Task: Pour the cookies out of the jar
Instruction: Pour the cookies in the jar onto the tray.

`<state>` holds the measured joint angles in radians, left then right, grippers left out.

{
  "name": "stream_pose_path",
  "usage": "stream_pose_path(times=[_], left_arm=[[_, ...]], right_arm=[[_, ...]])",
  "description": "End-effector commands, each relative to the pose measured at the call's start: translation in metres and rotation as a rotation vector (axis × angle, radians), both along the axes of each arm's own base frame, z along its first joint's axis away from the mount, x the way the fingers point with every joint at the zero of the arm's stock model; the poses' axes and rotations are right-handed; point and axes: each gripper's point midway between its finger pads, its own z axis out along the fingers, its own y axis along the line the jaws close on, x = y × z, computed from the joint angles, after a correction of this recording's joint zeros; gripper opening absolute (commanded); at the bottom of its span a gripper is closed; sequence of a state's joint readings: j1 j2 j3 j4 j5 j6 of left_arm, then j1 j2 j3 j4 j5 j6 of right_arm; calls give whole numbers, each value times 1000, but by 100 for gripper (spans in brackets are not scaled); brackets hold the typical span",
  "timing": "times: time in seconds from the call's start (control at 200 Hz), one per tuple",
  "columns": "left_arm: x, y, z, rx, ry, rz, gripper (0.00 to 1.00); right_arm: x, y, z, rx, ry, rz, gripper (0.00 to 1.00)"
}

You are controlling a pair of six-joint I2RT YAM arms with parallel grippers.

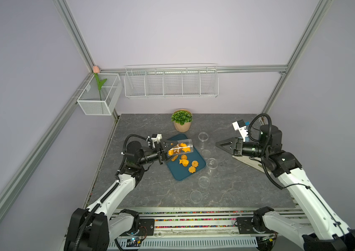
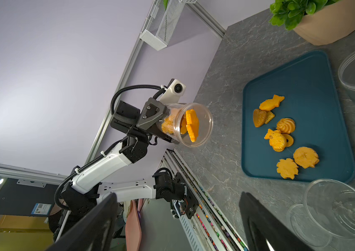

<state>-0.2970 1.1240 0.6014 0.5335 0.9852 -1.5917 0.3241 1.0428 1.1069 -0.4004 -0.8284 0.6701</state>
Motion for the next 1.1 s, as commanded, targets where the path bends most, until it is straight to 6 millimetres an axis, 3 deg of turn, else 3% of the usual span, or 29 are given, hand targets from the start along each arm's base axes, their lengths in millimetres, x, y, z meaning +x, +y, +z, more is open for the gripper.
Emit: stream_pose_path(times=[0.0,0.635,0.855,1.095], left_arm=[[1,6,15,-26,-87,30,65],[18,46,-36,57,-85,118,66],[19,48,-52,75,-80,96,66],[32,43,-43,76,-134,52,66]], right_arm=[[-5,4,-5,-14,10,34,89],[-22,15,-40,-105,67,129,89],[-26,11,-53,-183,105,110,89],[-19,18,-51,-209,115,55,89]])
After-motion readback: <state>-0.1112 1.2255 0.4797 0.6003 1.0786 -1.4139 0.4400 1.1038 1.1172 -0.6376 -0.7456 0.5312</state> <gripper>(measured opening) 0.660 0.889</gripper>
